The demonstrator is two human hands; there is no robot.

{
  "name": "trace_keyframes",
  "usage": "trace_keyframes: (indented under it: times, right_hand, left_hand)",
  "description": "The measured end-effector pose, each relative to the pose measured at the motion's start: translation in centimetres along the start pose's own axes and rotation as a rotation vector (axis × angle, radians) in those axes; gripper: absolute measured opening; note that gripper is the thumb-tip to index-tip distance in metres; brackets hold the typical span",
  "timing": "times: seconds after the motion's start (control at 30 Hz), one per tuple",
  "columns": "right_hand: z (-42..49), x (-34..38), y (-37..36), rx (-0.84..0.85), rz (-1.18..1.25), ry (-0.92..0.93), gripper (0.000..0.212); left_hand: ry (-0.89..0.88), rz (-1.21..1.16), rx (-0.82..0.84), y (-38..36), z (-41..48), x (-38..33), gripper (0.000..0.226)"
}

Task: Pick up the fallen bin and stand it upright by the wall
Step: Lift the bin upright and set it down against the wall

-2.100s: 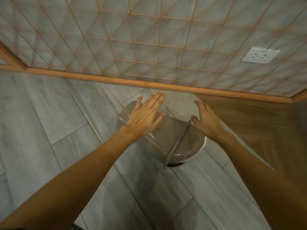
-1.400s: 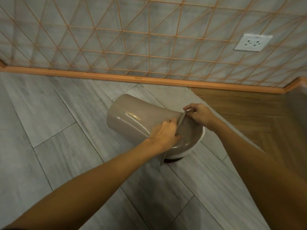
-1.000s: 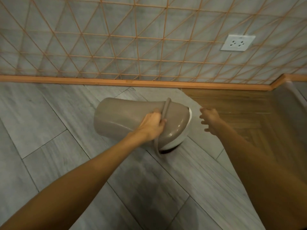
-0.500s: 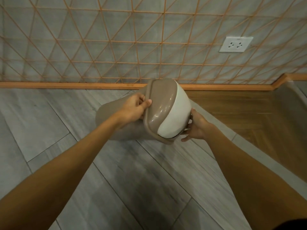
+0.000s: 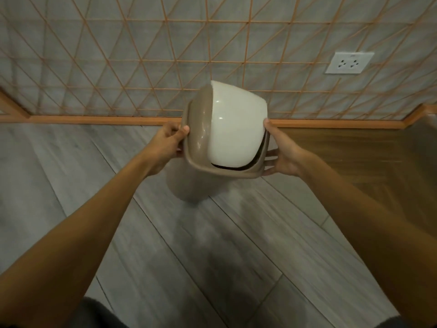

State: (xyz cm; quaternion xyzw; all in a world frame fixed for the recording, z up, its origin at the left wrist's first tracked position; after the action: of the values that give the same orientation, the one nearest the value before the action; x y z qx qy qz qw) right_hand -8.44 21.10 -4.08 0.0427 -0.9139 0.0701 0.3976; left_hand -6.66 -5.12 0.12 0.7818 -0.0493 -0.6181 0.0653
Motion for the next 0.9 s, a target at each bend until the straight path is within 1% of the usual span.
trace_keyframes:
  times: [0.07,0.17,0.27,0.43,0.57,0.67,0.73,0.83,0.9]
  right_hand:
    - [-1.1,0.7,-1.0,0.005,-0.072,0.038,0.064]
    - [-2.6,0.5,-2.7,0.014,-0.155,0.077,0.061]
    - [-4.0,-0.2,-4.1,0.031,-0.216,0.104,0.057]
    - [-5.3,-0.5,-6.0,-0.012,-0.273,0.141,0.058]
    - [-5.6,-0.4,-7.4,-0.049,-0.292,0.156,0.063]
    - [-5.7,-0.4,-8.5,-0.053,-0.300,0.162,0.064]
    - [-5.7,-0.3,-9.4,-0.045,-0.303,0.158,0.063]
    - [-5.5,0.1,-10.4,-0.044,-0.311,0.161,0.061]
    - [-5.8,0.2,-10.9,-0.039,-0.302,0.180,0.059]
  left_hand:
    - [0.024,0.007,-0.032,1.2,-1.0,0.7,0.022]
    - [0.062,-0.014,-0.121,2.8,-2.7,1.8,0.016]
    - [0.088,-0.007,-0.164,4.1,-4.3,2.7,0.022]
    - [0.082,0.024,-0.221,5.1,-5.9,3.2,0.021]
    - [0.090,0.039,-0.283,5.8,-6.2,3.3,0.021]
    - [0.108,0.108,-0.322,6.5,-6.4,3.4,0.029]
    - [0.136,0.146,-0.317,7.2,-6.6,3.4,0.034]
    - [0.188,0.155,-0.298,8.2,-6.8,4.2,0.032]
    - [0.188,0.147,-0.281,8.2,-7.2,4.1,0.031]
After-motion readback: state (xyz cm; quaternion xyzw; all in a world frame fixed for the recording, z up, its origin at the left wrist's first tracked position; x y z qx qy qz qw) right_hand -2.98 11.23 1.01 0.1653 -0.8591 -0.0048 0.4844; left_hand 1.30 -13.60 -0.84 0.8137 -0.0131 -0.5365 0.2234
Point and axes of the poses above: each hand's wrist, its own z-axis towards the middle knuckle, its own y-axis out of the back of the hand, x = y × z, the point moved 7 cm from there along z, towards the middle knuckle, and after that the axes turned 2 degrees about -y, right-handed, at the moved point
